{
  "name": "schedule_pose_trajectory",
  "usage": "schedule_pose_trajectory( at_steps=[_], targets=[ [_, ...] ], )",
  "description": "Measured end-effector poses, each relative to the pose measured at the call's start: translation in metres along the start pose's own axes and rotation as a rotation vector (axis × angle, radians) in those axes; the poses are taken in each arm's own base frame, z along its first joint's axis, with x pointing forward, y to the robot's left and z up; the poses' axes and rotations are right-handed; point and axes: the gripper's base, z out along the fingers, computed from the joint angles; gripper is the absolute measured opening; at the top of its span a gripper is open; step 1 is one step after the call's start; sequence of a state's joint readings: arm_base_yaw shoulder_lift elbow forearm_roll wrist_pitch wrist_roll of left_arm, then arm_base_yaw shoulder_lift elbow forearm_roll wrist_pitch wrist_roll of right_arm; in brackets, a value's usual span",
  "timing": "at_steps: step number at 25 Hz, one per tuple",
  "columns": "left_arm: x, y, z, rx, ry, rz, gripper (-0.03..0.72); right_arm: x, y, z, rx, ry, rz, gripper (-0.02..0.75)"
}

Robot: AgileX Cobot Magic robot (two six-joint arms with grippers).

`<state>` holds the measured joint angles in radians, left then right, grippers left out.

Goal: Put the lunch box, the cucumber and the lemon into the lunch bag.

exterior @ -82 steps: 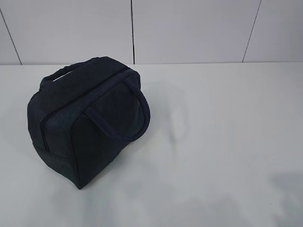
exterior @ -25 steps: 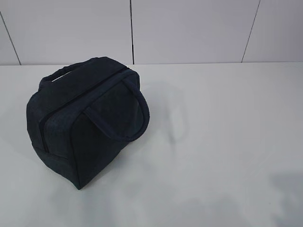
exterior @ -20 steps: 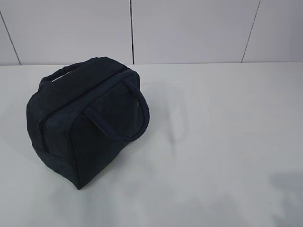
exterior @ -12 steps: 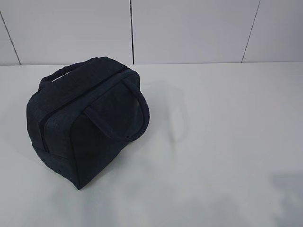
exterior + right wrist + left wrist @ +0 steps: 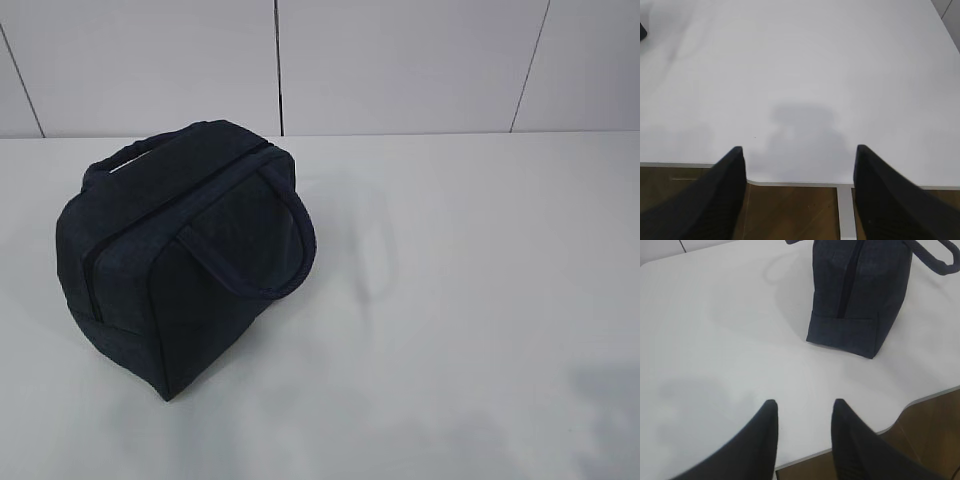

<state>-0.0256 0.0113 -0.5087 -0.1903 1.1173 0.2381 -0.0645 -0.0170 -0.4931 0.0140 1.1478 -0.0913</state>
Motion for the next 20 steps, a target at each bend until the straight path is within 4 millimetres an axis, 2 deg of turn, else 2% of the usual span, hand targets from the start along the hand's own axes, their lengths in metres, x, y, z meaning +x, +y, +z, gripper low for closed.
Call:
schedule_pose_trajectory(
  at_steps=[20],
  targets=[
    [0.0000,0.0000,0.0000,0.000,0.000,0.000,0.239,0.0000,0.0000,0.0000,0.000,0.000,0.000,0.506]
  ],
)
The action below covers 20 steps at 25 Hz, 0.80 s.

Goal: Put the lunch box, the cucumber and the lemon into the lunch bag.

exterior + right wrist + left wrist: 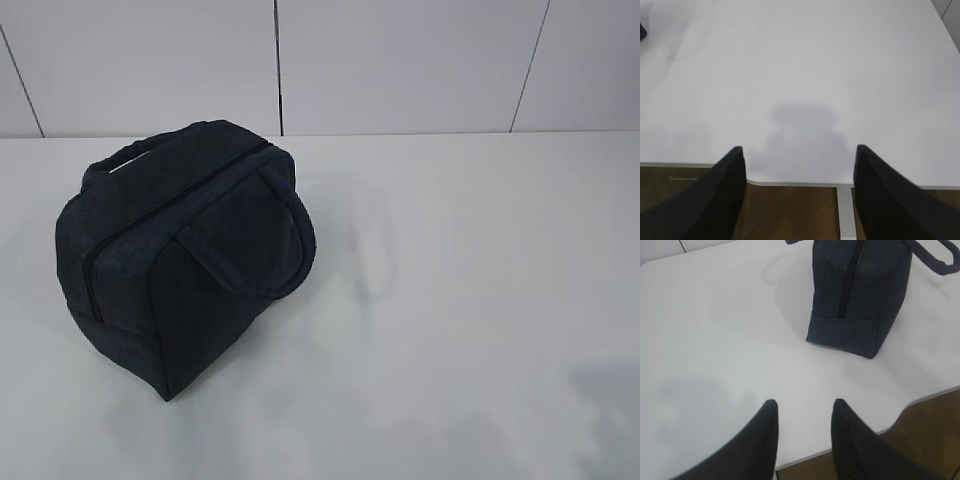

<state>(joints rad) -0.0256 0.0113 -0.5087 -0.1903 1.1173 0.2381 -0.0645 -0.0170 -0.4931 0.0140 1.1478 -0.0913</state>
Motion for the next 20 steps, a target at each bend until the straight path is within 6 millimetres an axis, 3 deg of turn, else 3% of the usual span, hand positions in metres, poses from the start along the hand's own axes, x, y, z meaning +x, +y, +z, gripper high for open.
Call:
schedule_pose_trajectory(
  at_steps=[20],
  targets=[
    [0.0000,0.0000,0.0000,0.000,0.000,0.000,0.239,0.0000,0.0000,0.0000,0.000,0.000,0.000,0.505]
  ],
)
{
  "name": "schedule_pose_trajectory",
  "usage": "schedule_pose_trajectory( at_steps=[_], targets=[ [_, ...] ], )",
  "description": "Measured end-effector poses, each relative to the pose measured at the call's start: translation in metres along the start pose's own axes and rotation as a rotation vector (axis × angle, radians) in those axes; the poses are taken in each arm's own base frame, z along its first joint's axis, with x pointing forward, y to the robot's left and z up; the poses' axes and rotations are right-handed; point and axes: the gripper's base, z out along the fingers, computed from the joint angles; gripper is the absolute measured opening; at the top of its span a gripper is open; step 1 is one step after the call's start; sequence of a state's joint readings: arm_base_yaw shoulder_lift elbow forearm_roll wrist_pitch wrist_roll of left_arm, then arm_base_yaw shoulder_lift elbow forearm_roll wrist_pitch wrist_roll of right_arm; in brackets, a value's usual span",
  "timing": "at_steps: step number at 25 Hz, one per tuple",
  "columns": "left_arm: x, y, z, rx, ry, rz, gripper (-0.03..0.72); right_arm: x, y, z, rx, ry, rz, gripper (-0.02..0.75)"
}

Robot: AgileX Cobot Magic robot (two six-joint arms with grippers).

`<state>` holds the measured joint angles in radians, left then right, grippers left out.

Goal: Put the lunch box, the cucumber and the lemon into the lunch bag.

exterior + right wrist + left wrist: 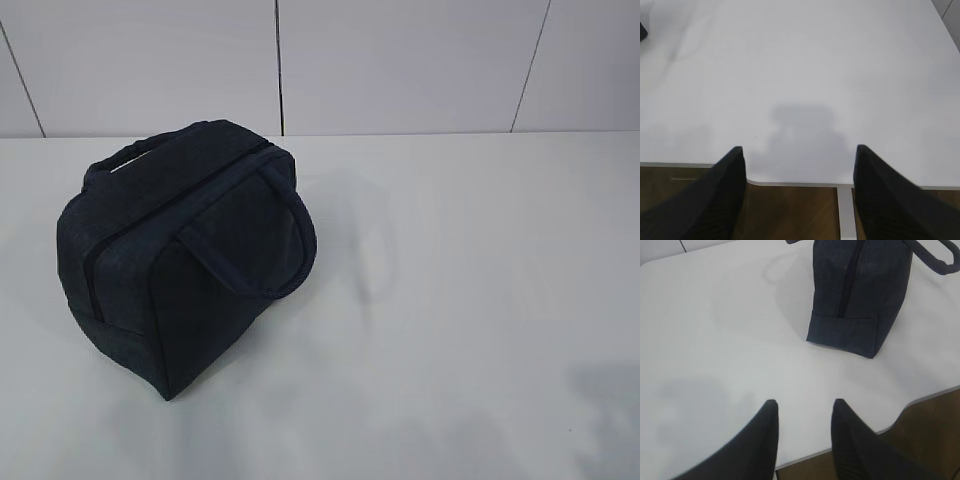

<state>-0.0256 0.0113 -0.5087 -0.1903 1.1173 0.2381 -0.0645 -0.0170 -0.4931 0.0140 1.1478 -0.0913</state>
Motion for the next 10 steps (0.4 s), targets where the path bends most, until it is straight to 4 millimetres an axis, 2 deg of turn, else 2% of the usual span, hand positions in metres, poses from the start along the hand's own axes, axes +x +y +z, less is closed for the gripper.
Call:
schedule_pose_trajectory(
  at_steps=[10],
  targets=[
    [0.0000,0.0000,0.0000,0.000,0.000,0.000,0.239,0.0000,0.0000,0.0000,0.000,0.000,0.000,0.505]
  ],
)
